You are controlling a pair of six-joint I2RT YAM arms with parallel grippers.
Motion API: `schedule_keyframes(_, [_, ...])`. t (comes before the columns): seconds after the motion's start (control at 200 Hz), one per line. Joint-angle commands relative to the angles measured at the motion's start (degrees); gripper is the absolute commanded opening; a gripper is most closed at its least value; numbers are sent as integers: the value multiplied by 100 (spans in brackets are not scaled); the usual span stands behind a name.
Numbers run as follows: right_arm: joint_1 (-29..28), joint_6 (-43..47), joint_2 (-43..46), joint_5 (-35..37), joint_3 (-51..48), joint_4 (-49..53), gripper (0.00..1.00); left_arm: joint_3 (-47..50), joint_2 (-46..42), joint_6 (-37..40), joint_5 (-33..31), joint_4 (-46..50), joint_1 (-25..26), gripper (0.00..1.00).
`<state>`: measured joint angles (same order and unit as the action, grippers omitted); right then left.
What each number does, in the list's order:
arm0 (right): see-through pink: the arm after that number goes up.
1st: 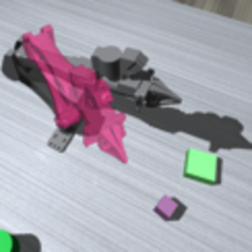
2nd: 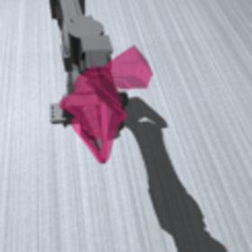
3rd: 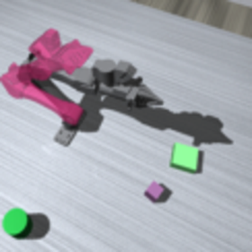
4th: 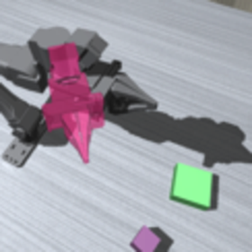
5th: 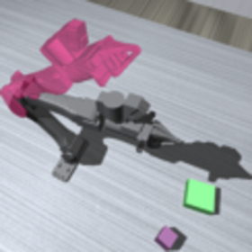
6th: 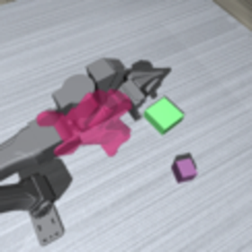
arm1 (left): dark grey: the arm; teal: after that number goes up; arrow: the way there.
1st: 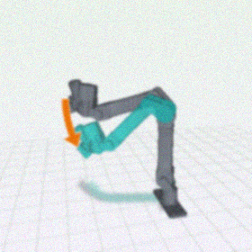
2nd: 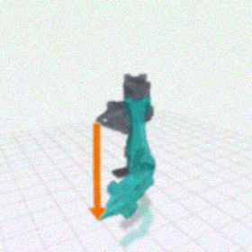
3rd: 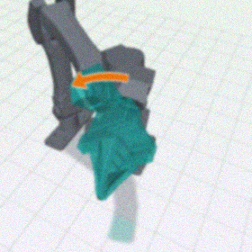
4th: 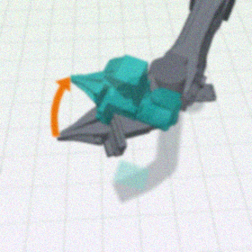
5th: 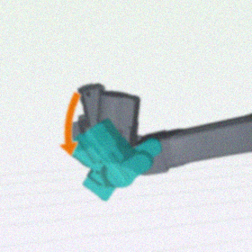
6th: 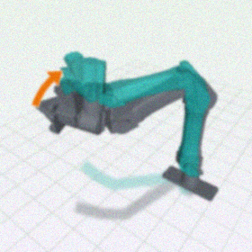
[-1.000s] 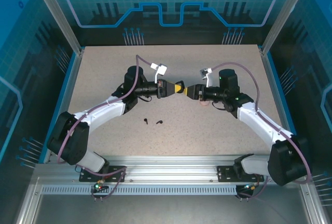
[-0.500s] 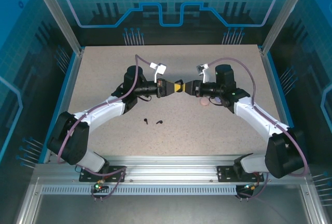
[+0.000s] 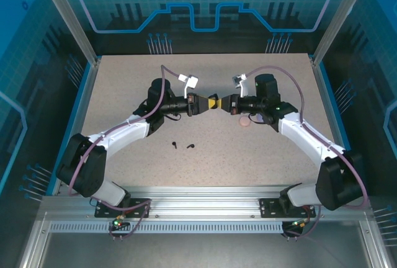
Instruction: Insert the wireless bluetooth earbuds into the charging case
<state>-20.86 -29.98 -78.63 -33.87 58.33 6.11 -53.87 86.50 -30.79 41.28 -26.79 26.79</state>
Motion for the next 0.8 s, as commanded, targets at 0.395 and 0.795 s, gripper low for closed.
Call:
schedule_keyframes(0.395, [-167,2671,-647,2196,1914,2362,0,-346,-769,1574,-49,1929,-688,99])
schedule_keyframes(0.795, [-1057,4596,-981,3646,2431,2673,0,-1964,254,3314,951,4850,-867,99])
